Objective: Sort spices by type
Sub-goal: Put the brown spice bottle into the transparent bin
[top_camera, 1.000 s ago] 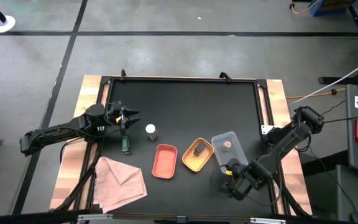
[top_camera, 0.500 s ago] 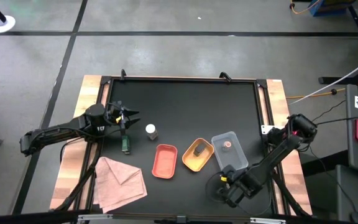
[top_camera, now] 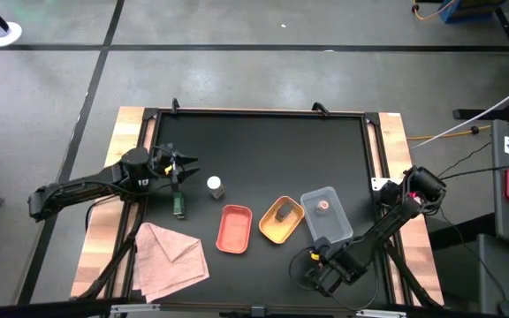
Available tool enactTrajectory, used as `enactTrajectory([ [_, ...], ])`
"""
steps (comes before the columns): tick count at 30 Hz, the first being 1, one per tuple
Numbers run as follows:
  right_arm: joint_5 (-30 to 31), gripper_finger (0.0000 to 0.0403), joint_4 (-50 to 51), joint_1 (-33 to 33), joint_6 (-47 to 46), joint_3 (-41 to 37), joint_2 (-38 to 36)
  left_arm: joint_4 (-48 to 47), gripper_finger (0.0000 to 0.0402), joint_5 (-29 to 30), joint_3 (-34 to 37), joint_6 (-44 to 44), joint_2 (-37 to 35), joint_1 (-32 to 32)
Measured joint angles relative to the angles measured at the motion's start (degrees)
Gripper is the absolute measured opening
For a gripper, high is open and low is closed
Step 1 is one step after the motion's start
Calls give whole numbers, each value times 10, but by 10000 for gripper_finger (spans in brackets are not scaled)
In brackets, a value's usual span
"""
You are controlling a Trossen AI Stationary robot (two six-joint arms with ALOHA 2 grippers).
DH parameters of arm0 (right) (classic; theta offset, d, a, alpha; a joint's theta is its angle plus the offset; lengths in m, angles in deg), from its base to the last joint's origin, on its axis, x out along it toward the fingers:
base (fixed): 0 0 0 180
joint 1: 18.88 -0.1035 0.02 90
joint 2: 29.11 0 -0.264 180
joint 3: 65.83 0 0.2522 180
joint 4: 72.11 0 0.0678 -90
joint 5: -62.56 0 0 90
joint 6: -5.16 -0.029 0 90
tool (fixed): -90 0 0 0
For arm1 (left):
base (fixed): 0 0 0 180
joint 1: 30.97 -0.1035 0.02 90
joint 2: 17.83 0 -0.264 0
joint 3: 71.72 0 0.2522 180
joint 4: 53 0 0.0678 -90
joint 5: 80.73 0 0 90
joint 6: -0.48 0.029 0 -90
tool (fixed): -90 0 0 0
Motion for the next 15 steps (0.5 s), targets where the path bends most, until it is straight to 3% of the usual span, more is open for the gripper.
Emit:
enactTrajectory([
  [7,2,187,0,0,0,0,0,0,196,0,0,0,0,0],
  [15,-16,186,0,1,0,0,-4,0,196,0,0,0,0,0],
])
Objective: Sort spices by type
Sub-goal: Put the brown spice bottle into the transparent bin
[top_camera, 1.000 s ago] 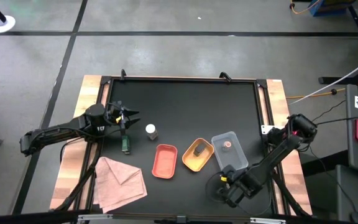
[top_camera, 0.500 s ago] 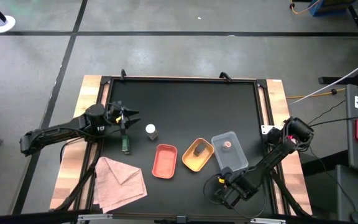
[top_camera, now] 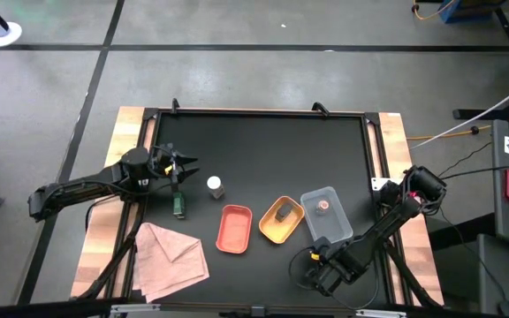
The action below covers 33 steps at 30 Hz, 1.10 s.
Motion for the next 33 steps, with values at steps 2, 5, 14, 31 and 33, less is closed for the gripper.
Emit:
enactTrajectory([
  [2,-5,186,0,0,0,0,-8,0,196,0,0,0,0,0],
  [5,-5,186,0,0,0,0,-26,0,196,0,0,0,0,0],
  [14,-3,186,38,4,0,0,-90,0,196,0,0,0,0,0],
  [31,22,186,195,150,300,0,-175,0,196,0,0,0,0,0],
  [33,22,186,229,168,336,0,-175,0,196,0,0,0,0,0],
])
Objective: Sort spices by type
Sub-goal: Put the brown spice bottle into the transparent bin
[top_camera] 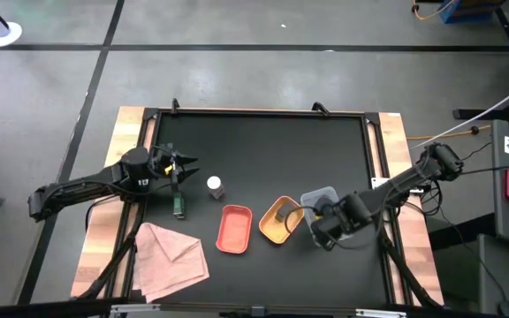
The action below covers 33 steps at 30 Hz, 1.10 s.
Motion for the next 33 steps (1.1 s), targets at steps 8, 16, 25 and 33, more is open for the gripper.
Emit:
enactTrajectory([
  [8,0,186,27,51,134,0,3,0,196,0,0,0,0,0],
  [16,-5,186,-35,48,160,-49,3,0,196,0,0,0,0,0],
  [25,-16,186,-109,45,169,-142,4,0,196,0,0,0,0,0],
  [33,-31,210,-160,45,174,-174,4,0,196,0,0,0,0,0],
])
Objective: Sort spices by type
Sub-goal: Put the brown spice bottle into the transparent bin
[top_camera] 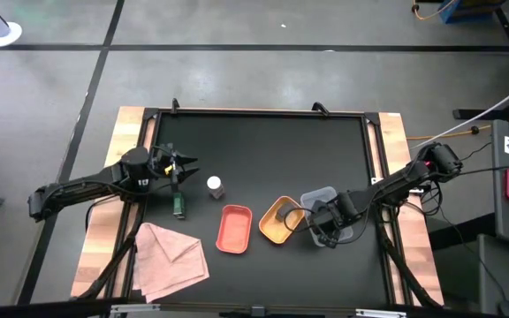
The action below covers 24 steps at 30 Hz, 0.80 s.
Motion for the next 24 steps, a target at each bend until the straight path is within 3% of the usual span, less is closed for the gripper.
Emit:
enactTrajectory([
  [24,22,220,7,0,0,0,0,1,196,0,0,-32,0,0],
])
